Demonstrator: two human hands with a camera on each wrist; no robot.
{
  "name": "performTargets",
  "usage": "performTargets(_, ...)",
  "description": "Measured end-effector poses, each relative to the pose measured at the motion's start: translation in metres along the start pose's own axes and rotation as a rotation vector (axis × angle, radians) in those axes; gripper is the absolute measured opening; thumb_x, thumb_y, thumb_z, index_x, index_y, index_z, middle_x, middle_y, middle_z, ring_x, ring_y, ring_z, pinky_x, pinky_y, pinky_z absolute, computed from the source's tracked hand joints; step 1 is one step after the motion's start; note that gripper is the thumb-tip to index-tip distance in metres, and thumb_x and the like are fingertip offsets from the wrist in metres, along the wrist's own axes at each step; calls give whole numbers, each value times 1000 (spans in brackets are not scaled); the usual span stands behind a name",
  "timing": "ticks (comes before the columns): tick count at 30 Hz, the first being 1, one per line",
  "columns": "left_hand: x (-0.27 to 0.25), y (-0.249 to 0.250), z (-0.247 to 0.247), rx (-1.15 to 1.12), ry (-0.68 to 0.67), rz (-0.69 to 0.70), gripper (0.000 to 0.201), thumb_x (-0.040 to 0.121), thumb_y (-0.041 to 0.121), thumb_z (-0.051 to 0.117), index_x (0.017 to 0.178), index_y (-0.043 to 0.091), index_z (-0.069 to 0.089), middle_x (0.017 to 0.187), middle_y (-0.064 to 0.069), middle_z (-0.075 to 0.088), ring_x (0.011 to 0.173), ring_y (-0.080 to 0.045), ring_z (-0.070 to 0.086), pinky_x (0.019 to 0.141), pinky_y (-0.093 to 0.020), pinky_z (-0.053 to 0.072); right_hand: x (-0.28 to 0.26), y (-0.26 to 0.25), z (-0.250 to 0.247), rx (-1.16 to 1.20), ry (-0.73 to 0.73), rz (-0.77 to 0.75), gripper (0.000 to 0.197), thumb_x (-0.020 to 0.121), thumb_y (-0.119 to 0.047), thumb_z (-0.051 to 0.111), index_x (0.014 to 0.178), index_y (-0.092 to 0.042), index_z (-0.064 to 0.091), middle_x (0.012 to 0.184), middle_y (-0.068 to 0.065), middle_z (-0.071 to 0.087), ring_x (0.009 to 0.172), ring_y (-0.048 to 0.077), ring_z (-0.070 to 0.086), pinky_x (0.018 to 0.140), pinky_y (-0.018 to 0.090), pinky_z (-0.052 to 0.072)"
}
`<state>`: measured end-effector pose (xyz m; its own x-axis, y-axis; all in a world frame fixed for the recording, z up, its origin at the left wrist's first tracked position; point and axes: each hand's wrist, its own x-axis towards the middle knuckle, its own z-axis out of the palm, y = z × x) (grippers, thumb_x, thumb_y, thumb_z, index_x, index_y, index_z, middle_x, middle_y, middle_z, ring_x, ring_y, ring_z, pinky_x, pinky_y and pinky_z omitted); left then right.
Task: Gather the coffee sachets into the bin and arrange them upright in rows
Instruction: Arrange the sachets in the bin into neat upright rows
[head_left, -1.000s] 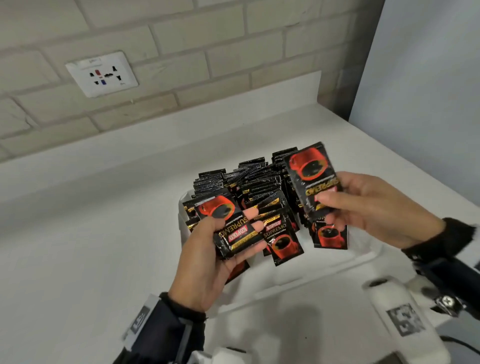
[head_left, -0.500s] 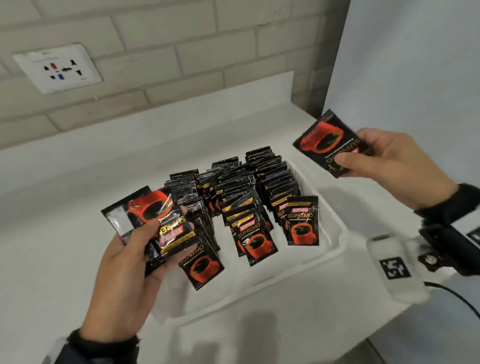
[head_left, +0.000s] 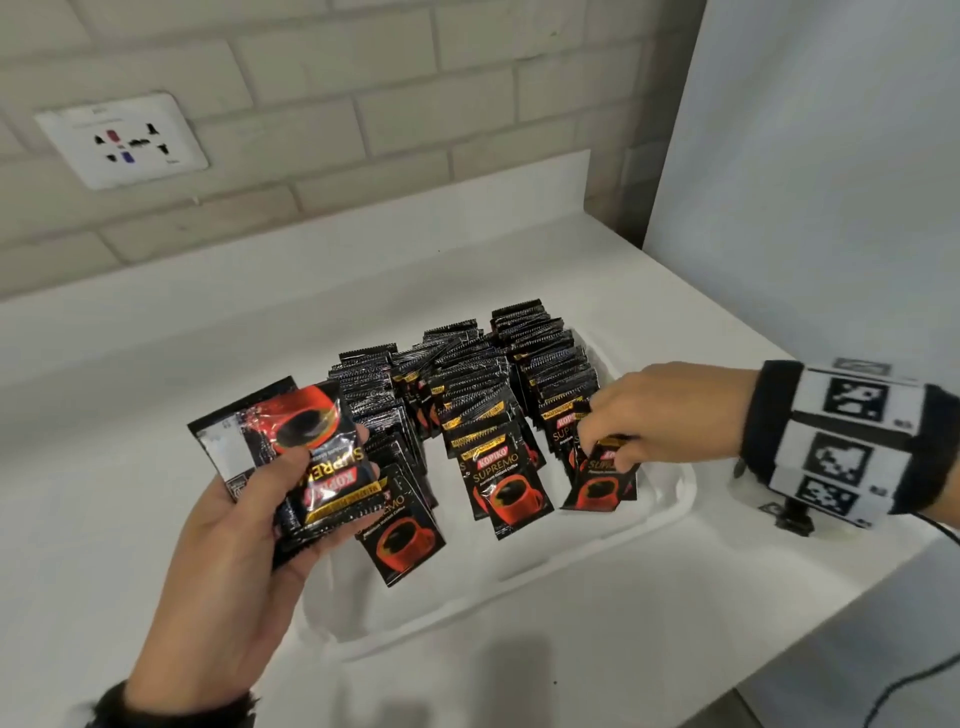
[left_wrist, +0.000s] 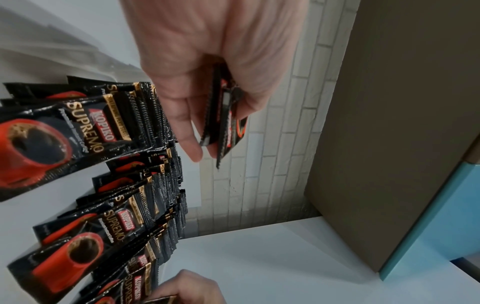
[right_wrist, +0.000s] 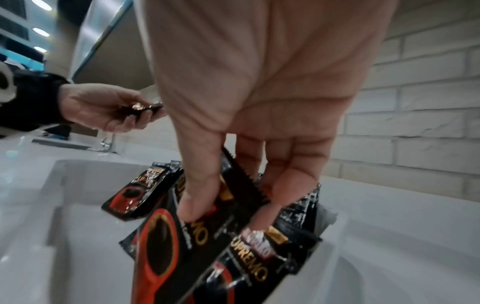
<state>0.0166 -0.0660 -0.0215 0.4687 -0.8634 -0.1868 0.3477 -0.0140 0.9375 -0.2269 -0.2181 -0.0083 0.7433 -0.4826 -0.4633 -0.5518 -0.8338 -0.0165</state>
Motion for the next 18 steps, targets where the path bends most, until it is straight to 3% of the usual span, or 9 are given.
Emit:
performTargets(5,1,2,0,28,2,-5,20,90,12,49,104,9,62,93,-8,74,83,-23,72,61,-36,59,16,-4,1,-205,-104,13,30,93,-14,49,122,-22,49,115,1,54,99,20,55,68,26,36)
performTargets(8,2,2,1,42,-1,-4,20,90,12,48,104,10,62,93,-8,74,82,-22,72,61,-35,59,27,-2,-1,-333,-28,-2,29,92,-3,43,119,-13,44,99,6,53,80,24,53,55,27,36)
performTargets(10,2,2,3,47,-3,-10,19,90,12,48,102,11,63,92,-8,74,81,-22,72,63,-36,59,32,-2,-2,-376,34,6,32,90,1,42,119,-11,39,86,3,45,69,22,45,45,24,27)
performTargets(13,2,0,4,47,-4,-19,19,89,13,49,101,11,63,92,-9,74,81,-24,71,62,-35,59,35,-1,4,-374,85,26,38,87,2,44,121,-13,33,78,0,39,60,19,41,42,24,22)
performTargets(18,1,-2,3,53,-17,-29,21,91,12,47,104,9,62,91,-10,74,77,-22,72,60,-33,59,32,3,14,-323,176,100,39,85,0,43,119,-15,31,85,-1,37,67,20,44,44,25,28)
